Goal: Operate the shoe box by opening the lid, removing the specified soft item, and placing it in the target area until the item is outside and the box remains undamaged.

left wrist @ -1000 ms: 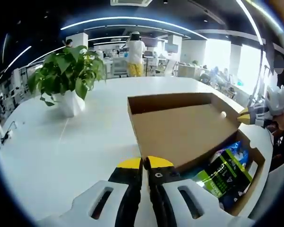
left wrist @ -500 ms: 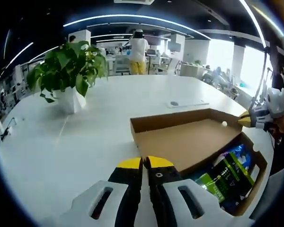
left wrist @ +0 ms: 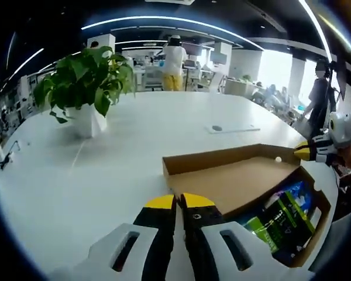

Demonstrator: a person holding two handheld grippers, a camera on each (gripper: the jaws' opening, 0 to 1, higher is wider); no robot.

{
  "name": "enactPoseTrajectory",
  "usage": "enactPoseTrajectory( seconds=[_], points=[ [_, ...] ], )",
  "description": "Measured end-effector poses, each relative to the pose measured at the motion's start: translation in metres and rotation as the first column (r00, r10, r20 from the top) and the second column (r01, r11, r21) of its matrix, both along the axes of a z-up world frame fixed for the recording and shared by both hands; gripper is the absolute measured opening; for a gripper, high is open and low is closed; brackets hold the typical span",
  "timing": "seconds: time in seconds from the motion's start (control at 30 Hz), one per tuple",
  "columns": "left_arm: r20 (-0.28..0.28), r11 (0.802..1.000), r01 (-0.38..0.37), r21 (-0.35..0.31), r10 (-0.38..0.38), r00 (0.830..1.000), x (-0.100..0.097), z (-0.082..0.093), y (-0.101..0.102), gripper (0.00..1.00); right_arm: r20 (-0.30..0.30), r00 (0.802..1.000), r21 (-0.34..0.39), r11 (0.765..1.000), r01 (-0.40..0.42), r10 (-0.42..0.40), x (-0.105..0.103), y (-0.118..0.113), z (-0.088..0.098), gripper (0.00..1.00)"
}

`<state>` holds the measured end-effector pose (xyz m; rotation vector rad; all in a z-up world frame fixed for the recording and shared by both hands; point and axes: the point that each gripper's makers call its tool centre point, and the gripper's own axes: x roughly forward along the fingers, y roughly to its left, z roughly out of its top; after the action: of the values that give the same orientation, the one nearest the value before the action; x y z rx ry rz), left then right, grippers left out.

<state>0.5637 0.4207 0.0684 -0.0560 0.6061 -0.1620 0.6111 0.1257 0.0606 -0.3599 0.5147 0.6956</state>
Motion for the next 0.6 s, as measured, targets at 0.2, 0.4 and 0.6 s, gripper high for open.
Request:
enactPoseTrajectory(
  seconds=[0.2,0.4,0.6],
  points=[
    [0.008,1.000,0.005,0.023,-0.005,1.000,-0.005,0.004,-0.002,0.02,-0.027,0.999,0.032,0.999,0.017,-0.017,-0.002,-0.001,0.003,0.08],
    [0.003,0.999,-0.001,0.040,0.001,1.000,-0.016,0.009,0.001,0.06,-0.031,0.999,0.034,0.999,-0.009,0.010,-0.013,0.002,0.007,0.17],
    [-0.022,0.999,-0.015,0.048,0.016,1.000,-0.035,0.010,0.005,0.10,-0.043,0.999,0.056,0.998,-0.022,0.024,-0.024,0.004,0.016,0.25]
  ],
)
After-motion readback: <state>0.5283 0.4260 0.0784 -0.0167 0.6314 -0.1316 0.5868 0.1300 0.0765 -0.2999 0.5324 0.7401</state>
